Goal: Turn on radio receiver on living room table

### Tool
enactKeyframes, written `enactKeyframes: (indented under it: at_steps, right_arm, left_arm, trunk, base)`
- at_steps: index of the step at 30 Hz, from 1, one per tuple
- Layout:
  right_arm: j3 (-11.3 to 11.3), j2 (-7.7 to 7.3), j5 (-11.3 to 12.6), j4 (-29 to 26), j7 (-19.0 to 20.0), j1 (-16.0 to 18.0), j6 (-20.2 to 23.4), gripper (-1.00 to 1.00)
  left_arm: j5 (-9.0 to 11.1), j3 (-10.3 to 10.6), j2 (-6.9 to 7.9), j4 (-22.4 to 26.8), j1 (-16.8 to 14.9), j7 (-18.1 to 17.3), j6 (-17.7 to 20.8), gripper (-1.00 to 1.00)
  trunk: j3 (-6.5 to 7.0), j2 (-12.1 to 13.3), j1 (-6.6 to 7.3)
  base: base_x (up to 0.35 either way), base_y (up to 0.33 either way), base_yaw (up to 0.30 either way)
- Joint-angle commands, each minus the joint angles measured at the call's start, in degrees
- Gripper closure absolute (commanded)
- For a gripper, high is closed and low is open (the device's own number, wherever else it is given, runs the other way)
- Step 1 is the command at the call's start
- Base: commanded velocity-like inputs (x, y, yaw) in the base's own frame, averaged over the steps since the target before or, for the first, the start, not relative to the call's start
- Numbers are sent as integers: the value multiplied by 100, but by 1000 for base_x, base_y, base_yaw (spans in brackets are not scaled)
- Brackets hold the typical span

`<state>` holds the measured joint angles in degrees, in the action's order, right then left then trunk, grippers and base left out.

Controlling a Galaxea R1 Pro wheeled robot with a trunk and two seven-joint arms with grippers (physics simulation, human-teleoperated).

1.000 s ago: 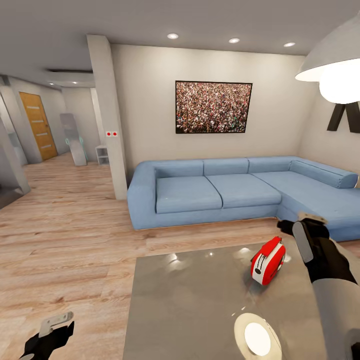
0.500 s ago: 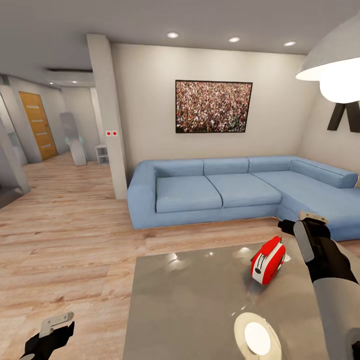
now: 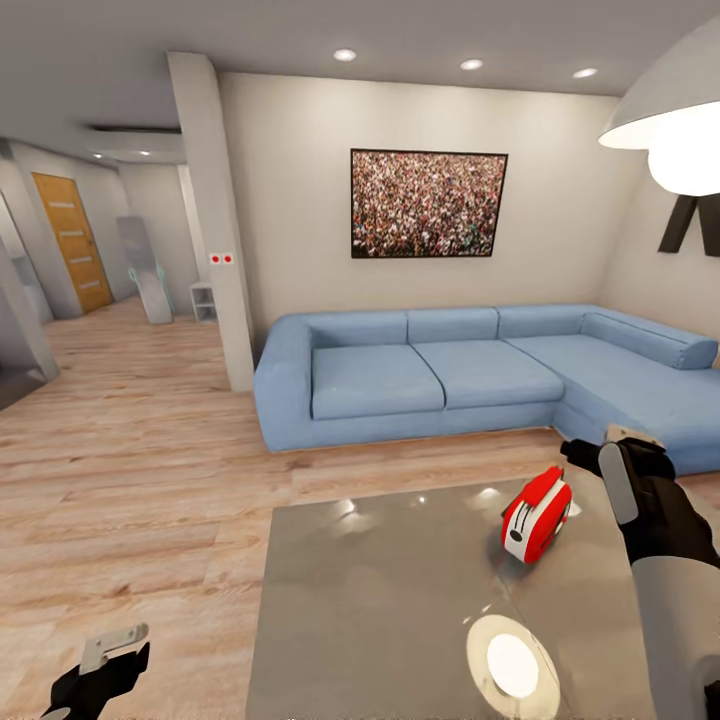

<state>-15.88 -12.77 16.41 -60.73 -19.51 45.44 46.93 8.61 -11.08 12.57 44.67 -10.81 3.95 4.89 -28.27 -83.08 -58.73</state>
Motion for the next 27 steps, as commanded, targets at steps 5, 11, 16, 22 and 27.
enactKeyframes:
  at_steps: [5, 11, 16, 22, 27]
  right_arm:
    - [22, 2, -6, 3, -8, 0, 7, -100]
    - [24, 2, -14, 8, -9, 0, 9, -100]
    - [29, 7, -15, 9, -9, 0, 9, -100]
    - [32, 12, -15, 9, -9, 0, 9, -100]
    - [33, 19, -15, 9, -9, 0, 9, -100]
  left_arm:
    - [-1, -14, 0, 4, 1, 22, -12, -100]
    - [13, -25, -7, 6, 0, 13, -8, -100]
    - [-1, -25, -151, -1, 0, 3, -6, -100]
    - [-8, -25, -162, -2, 1, 16, -12, -100]
    - [-9, -25, -167, -3, 1, 18, -12, -100]
  trunk:
    - [-46, 0, 0]
    - [-102, 0, 0]
    - [-148, 0, 0]
    - [-204, 0, 0]
    - [-250, 0, 0]
  base:
    - [0, 0, 0]
    - [0, 0, 0]
    - [0, 0, 0]
    - [0, 0, 0]
    - [0, 0, 0]
